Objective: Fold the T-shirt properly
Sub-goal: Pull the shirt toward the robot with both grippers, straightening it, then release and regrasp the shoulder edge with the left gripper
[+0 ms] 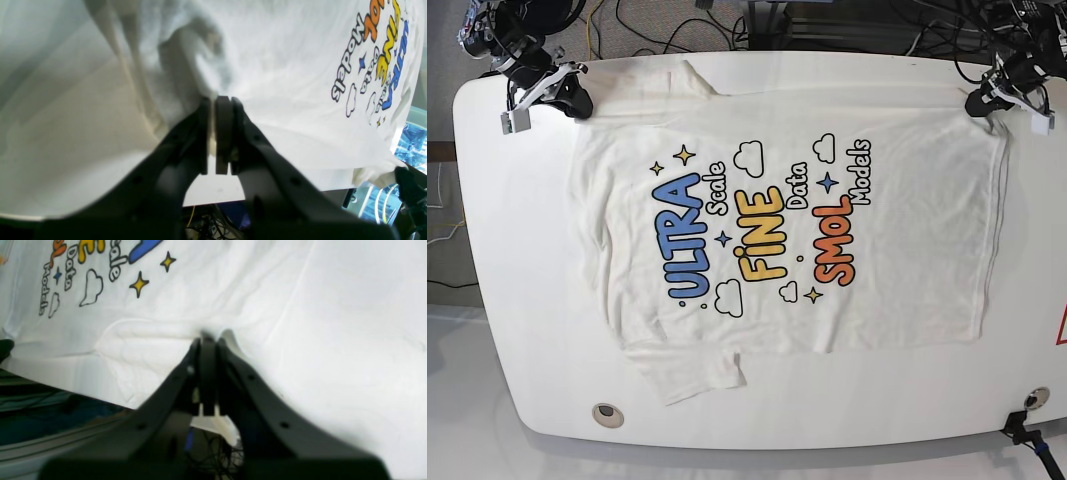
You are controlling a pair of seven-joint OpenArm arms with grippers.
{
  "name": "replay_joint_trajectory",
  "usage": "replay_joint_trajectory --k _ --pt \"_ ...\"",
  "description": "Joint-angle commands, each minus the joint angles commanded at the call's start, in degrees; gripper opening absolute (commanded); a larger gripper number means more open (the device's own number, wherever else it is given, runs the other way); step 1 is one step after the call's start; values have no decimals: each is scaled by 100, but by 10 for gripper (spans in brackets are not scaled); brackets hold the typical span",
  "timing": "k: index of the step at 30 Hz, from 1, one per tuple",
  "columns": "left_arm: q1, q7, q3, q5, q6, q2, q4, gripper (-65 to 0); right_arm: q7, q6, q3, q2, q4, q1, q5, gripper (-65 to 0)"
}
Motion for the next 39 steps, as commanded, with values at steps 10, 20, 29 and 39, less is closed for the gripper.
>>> replay_joint_trajectory --k 10,20,29,39 --pt "76 77 -35 46 -13 34 -4 -650 68 0 61 -22 -18 17 -15 -650" --pt "87 -503 -80 139 -2 20 104 -501 102 0 60 -28 -19 24 3 -650" --pt "114 -733 -123 132 -41 13 280 -477 118 0 67 -21 -33 38 33 -650" --pt "31 -244 -198 222 2 32 547 -576 167 0 -108 -11 124 86 -357 -650"
